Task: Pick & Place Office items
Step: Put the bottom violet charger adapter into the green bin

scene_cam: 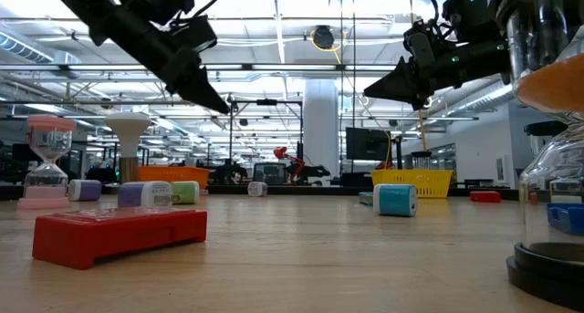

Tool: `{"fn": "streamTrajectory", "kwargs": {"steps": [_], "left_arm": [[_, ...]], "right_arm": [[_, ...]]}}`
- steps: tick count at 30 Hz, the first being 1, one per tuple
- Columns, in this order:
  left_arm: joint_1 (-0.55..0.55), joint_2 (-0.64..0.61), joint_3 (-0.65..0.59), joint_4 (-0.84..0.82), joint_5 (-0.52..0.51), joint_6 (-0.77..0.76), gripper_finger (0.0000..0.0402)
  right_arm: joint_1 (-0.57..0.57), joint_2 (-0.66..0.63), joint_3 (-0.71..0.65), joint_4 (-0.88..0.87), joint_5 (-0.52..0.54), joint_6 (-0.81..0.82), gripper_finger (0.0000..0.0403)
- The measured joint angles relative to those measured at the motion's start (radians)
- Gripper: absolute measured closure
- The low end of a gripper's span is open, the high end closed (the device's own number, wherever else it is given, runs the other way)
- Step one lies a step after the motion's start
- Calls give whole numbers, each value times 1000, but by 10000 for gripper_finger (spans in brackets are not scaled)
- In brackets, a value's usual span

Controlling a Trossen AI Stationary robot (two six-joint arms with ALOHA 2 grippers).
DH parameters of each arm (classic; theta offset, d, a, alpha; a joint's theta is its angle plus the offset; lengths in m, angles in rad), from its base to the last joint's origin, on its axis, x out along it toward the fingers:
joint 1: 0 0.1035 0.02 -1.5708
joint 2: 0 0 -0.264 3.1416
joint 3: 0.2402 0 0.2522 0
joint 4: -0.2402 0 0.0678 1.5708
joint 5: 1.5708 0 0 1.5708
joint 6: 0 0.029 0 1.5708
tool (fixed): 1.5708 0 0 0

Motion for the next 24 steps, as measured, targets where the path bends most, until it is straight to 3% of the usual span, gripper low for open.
{"fn": "streamTrajectory", "kwargs": {"steps": [7, 13, 16, 20, 24], "left_arm": [[-148, 19, -14, 51, -150, -161, 378], [-237, 116, -14, 186, -216, -165, 365], [-268, 139, -14, 122, -227, -179, 368], [-314, 134, -14, 12, -229, -403, 359], [-369, 127, -13, -72, -226, -504, 325]], "right_arm": [[0, 0, 0, 0, 0, 0, 399], [0, 0, 0, 0, 0, 0, 399], [0, 0, 0, 0, 0, 0, 399], [0, 0, 0, 0, 0, 0, 399], [0, 0, 0, 0, 0, 0, 399]]}}
